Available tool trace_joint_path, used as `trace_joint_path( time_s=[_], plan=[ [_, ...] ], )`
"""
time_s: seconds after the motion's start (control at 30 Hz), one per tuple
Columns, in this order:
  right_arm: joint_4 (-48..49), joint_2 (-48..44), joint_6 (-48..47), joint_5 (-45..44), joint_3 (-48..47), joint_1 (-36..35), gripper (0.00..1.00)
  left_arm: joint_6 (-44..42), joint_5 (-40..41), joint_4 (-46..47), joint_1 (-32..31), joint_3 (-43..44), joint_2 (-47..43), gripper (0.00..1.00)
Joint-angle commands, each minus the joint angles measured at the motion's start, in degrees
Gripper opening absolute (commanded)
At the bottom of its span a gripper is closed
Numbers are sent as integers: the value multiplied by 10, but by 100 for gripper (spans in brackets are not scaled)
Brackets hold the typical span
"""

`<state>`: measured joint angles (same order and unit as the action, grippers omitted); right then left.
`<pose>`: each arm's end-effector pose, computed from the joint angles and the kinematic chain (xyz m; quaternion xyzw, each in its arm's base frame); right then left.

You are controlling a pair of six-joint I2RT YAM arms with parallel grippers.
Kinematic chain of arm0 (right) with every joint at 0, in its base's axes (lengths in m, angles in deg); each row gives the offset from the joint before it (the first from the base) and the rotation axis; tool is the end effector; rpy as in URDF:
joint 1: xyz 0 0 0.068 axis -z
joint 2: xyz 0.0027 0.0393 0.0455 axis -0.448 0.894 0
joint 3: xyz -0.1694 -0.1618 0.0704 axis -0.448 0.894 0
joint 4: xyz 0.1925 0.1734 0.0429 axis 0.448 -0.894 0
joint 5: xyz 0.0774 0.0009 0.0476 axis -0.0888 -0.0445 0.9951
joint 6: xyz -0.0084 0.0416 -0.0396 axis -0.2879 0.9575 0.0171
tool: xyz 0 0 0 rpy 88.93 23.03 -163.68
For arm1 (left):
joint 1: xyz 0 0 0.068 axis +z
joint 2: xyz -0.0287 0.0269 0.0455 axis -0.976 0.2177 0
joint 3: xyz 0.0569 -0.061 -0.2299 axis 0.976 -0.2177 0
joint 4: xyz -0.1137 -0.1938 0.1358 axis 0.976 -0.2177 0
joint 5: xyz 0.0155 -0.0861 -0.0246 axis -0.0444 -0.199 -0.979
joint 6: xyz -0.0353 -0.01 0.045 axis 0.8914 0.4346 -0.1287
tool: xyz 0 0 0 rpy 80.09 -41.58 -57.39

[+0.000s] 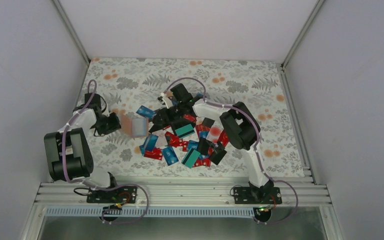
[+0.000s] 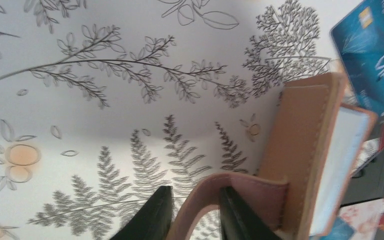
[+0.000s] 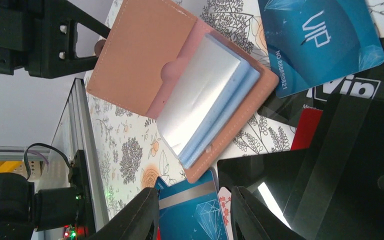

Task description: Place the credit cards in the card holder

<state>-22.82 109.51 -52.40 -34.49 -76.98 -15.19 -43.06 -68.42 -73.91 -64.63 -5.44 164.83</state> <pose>0.3242 0.3299 0.1243 -0.2936 0.8249 0.4754 0.0853 0.2629 0.0468 0.1398 -0.2100 0.9583 -0.1531 0.1192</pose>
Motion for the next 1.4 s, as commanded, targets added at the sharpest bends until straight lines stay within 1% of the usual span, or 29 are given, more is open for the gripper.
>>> trace_joint_path(
  time_s=[0.0, 0.03, 0.13, 0.23, 0.37, 0.4, 0.47, 0.57, 0.7, 0.77, 0.87, 1.03, 1.13, 1.27, 1.3, 1.37],
  plan=[
    [-22, -5, -22, -9, -14, -9, 38, 17, 66, -21, 1, 23, -19, 31],
    [-26, -10, -27, -16, -10, -9, 38, 22, 77, -28, 1, 27, -31, 38],
    [-32, -31, -36, -34, 3, -9, 39, 27, 112, -47, -10, 39, -61, 52],
    [-36, -54, -43, -50, 22, -9, 39, 32, 147, -69, -34, 50, -89, 61],
    [-36, -97, -44, -84, 67, -7, 39, 42, 206, -94, -116, 72, -134, 70],
    [-34, -110, -42, -94, 80, -6, 38, 44, 217, -96, -138, 76, -145, 71],
    [-31, -137, -41, -111, 109, -5, 39, 39, 205, -92, -179, 79, -169, 71],
    [-24, -190, -38, -137, 162, -4, 39, 40, 163, -68, -235, 72, -195, 71],
    [-18, -258, -19, -169, 238, -4, 39, 49, 99, -19, -299, 36, -207, 69],
    [-10, -299, 6, -196, 289, -4, 39, 61, 82, 11, -339, 13, -200, 67],
    [2, -376, 43, -237, 384, -4, 39, 83, 66, 56, -420, -4, -174, 64],
    [14, -487, 95, -267, 508, -2, 41, 100, 62, 141, -548, -10, -98, 64],
    [32, -529, 114, -245, 558, 9, 43, 117, 62, 180, -594, -9, -44, 63],
    [73, -545, 133, -176, 606, 33, 45, 133, 63, 208, -634, -2, 19, 59],
    [81, -546, 133, -165, 613, 39, 46, 137, 64, 211, -641, -2, 31, 55],
    [84, -547, 132, -151, 619, 49, 47, 141, 61, 217, -653, -3, 49, 44]
  ],
)
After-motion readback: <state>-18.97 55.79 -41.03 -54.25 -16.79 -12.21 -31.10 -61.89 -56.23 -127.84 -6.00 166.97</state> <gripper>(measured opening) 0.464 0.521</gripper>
